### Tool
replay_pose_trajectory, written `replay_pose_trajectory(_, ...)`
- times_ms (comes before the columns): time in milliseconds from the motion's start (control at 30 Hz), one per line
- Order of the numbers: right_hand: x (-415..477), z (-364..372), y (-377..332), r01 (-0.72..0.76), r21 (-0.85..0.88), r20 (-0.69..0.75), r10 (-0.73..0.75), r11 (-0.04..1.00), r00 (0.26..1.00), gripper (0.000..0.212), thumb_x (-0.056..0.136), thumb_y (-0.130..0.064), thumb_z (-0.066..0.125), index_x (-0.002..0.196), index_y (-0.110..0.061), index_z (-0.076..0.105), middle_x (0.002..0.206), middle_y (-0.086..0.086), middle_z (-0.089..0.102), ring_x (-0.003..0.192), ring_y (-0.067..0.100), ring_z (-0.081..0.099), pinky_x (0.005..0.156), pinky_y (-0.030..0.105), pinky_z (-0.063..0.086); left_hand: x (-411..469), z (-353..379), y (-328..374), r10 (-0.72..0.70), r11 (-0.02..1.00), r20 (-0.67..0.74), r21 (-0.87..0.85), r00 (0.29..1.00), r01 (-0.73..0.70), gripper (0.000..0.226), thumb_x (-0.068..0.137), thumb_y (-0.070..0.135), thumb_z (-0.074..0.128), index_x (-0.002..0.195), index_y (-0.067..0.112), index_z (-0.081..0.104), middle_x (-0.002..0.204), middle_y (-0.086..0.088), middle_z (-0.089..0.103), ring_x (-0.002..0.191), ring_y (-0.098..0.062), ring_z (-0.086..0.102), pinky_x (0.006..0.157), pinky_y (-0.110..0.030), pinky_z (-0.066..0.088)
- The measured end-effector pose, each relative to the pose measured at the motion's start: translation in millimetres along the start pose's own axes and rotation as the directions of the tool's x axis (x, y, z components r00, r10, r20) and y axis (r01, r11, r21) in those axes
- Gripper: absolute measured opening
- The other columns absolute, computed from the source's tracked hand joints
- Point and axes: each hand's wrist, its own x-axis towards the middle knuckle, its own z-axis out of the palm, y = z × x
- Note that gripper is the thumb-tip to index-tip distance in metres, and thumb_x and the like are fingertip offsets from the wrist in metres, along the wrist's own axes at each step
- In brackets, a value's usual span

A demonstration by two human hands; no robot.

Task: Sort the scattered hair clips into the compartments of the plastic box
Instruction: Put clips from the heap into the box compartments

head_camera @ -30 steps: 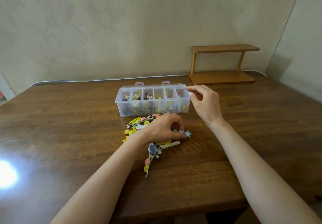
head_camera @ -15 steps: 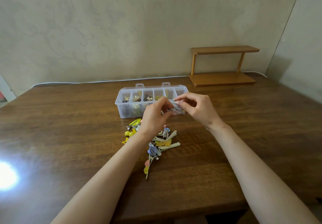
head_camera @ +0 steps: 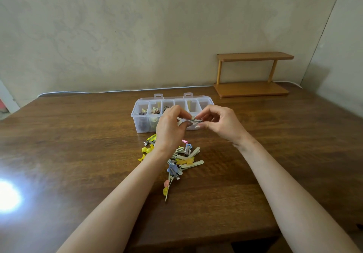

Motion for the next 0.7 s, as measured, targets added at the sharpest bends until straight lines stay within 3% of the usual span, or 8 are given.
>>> replay_pose_trajectory(267, 1, -1, 2, 0.030, -0.041, -0.095, -0.033, 0.999, 0.995, 0.022, 0.074, -0.007, 0.077, 0.081, -0.022, 0.062, 0.083, -0.006, 0.064, 0.076, 0.009, 0.060, 0.070, 0.026, 0.053, 2, 2, -1, -0.066, 0.997, -0.049, -0.035, 0.997, 0.065, 0.025, 0.078, 0.016, 0.072, 0.093, 0.016, 0.052, 0.096, 0.003, 0.059, 0.084, -0.010, 0.056, 0.075, -0.035, 0.053)
replay_pose_trajectory(400, 4, -2, 8, 0.045, -0.066, -0.276, -0.061, 0.997, 0.959, 0.016, 0.077, -0.013, 0.076, 0.088, -0.015, 0.064, 0.082, -0.007, 0.062, 0.073, 0.003, 0.058, 0.065, 0.012, 0.048, 2, 1, -1, -0.142, 0.983, 0.000, -0.117, 0.990, 0.141, 0.027, 0.082, 0.021, 0.069, 0.098, 0.016, 0.049, 0.087, 0.009, 0.060, 0.079, -0.013, 0.061, 0.073, -0.040, 0.054)
replay_pose_trajectory(533, 6, -7, 15, 0.027, -0.141, -0.465, -0.091, 0.990, 0.880, 0.015, 0.079, -0.018, 0.074, 0.090, -0.011, 0.065, 0.080, -0.006, 0.062, 0.072, 0.003, 0.057, 0.063, 0.006, 0.043, 1, 3, -5, -0.122, 0.990, 0.159, -0.048, 0.980, 0.131, 0.025, 0.084, 0.026, 0.066, 0.101, 0.014, 0.052, 0.085, 0.005, 0.061, 0.077, -0.012, 0.059, 0.069, -0.030, 0.053)
replay_pose_trajectory(700, 11, -6, 25, 0.013, -0.229, -0.533, -0.137, 0.973, 0.835, 0.013, 0.084, -0.018, 0.069, 0.096, -0.014, 0.068, 0.088, -0.001, 0.067, 0.078, 0.007, 0.060, 0.070, 0.017, 0.051, 1, 3, -10, -0.114, 0.993, 0.439, 0.057, 0.891, 0.098, 0.023, 0.081, 0.037, 0.067, 0.089, 0.017, 0.058, 0.082, 0.002, 0.063, 0.077, -0.014, 0.060, 0.071, -0.032, 0.052)
